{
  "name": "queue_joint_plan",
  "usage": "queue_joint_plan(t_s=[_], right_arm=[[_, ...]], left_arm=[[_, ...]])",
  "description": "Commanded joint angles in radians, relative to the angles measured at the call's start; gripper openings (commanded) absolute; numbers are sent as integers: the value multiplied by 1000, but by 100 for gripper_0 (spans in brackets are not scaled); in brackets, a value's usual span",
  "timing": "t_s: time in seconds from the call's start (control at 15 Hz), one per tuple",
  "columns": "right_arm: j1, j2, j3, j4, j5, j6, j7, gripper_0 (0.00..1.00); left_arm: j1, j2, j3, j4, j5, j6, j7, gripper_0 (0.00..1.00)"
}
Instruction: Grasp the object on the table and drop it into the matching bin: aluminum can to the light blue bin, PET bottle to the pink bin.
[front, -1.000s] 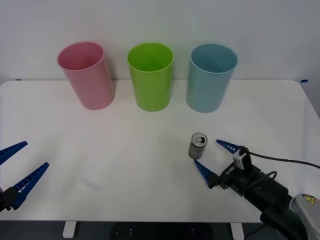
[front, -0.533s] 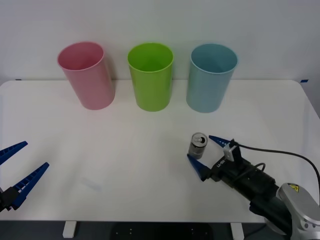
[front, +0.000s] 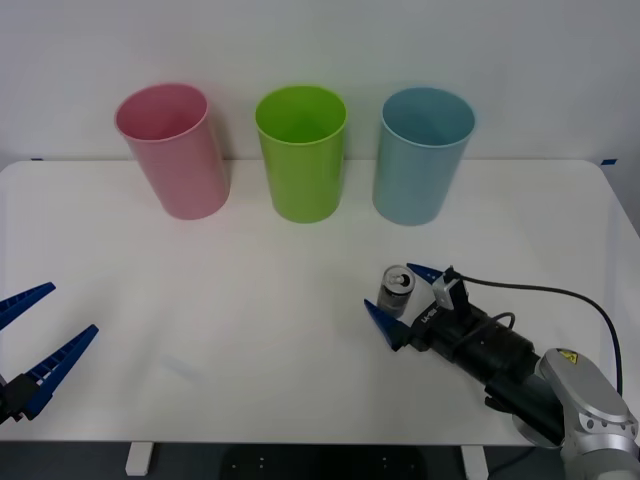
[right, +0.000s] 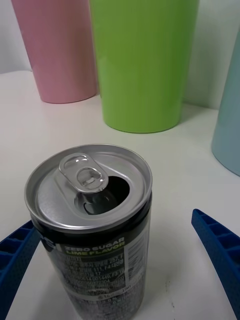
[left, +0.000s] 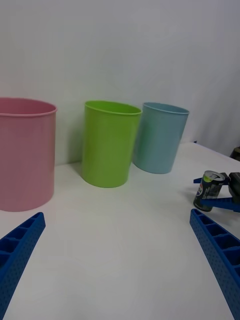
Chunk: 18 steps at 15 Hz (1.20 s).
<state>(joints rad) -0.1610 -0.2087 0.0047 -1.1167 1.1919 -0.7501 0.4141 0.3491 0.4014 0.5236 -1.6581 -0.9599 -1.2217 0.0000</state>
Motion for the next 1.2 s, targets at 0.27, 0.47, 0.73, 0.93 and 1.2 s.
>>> queue_joint_plan(t_s=[0.27, 0.47, 0.73, 0.93, 1.2], right_arm=[[0, 0, 0, 0, -6, 0, 2, 5], [0, 0, 0, 0, -6, 0, 3, 0], [0, 0, -2, 0, -9, 2, 5, 0], [0, 0, -3, 0, -12, 0, 3, 0], [0, 0, -14, 0, -14, -9, 0, 0]], left_arm=[[0, 0, 0, 0, 0, 0, 0, 100], [0, 0, 0, 0, 0, 0, 0, 100], [0, 0, 0, 0, 0, 0, 0, 100], [0, 0, 0, 0, 0, 0, 0, 100], [0, 0, 0, 0, 0, 0, 0, 100]])
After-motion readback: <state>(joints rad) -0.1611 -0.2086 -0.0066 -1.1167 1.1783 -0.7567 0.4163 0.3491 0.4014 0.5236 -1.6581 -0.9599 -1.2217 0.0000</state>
